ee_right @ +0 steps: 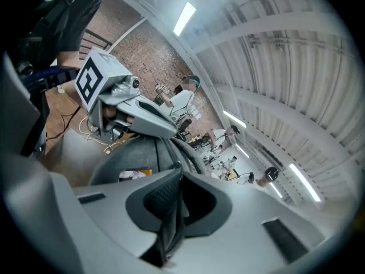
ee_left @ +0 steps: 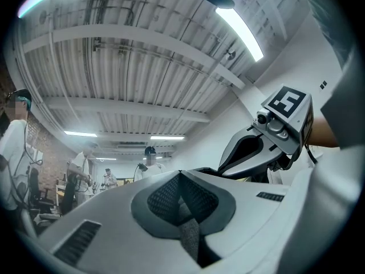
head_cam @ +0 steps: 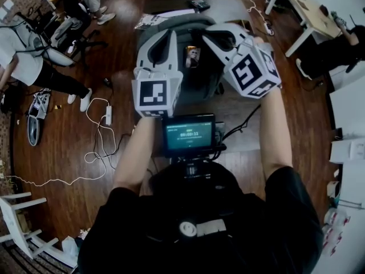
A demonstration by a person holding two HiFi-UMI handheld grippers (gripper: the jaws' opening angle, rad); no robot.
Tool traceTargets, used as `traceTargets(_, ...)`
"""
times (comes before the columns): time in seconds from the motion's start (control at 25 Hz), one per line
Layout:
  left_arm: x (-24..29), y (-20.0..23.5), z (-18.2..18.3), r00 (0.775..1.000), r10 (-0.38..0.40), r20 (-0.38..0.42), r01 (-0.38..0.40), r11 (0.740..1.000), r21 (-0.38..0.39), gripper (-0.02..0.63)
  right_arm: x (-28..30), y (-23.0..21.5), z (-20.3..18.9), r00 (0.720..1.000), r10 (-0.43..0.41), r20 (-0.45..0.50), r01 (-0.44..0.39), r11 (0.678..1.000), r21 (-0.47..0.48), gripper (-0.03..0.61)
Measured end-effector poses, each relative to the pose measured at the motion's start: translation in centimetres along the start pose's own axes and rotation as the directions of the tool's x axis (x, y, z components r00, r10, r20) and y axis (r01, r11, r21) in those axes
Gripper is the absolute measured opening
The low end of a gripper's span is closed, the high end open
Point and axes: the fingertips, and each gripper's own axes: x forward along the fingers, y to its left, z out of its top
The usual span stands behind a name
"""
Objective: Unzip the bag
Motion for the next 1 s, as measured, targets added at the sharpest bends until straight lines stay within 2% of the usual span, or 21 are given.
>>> traceTargets(0.28,0.2,-0.3,0.0,1.000,-0.015,0.009,0.015,1.000,-0.016,-0.005,1.4,-0.5,-1.6,0.999,-0.046,-0.019,0.046,0.999,-0.018,0.029)
traceTargets(0.4,0.2,-0.3,0.0,1.000,-0.017,0.009,0.017,1.000,-0.011,-0.005,1.2,-0.6,-1.0,1.000,-0.026,0.015,0.025,0.999,0.045,0.021)
traceTargets(0.48,0.2,-0.4,-0.1,1.000,-0.019,0.005,0.020,1.000,-0.010,-0.005,0.5,-0.5,-0.3,0.998,-0.004,0.058,-0.004,0.992,0.129,0.020)
traceTargets(0.56,0.2,-0.3,-0.3,1.000,-0.019,-0.001,0.019,1.000,-0.010,-0.005,-0.1,-0.8,-0.4,0.996,0.000,0.091,-0.025,0.963,0.269,0.020)
traceTargets(0.68,0.3,-0.4,-0.6,1.000,-0.027,-0.007,0.027,1.000,-0.007,-0.005,-0.9,-1.4,-2.0,0.992,-0.004,0.129,-0.062,0.861,0.505,0.020)
traceTargets(0.76,0.4,-0.7,-0.6,0.999,-0.039,-0.014,0.039,0.999,-0.001,-0.005,-1.7,-1.6,-2.8,0.989,-0.012,0.145,-0.076,0.808,0.584,0.020)
traceTargets(0.88,0.7,-0.8,-0.3,0.999,-0.041,-0.022,0.041,0.999,0.005,-0.005,-2.6,-2.1,-2.2,0.989,0.001,0.146,-0.090,0.793,0.603,0.020)
traceTargets(1.0,0.6,-0.8,0.1,0.998,-0.058,-0.028,0.058,0.998,0.002,-0.005,-2.6,-1.8,-0.6,0.991,0.034,0.129,-0.101,0.821,0.561,0.020)
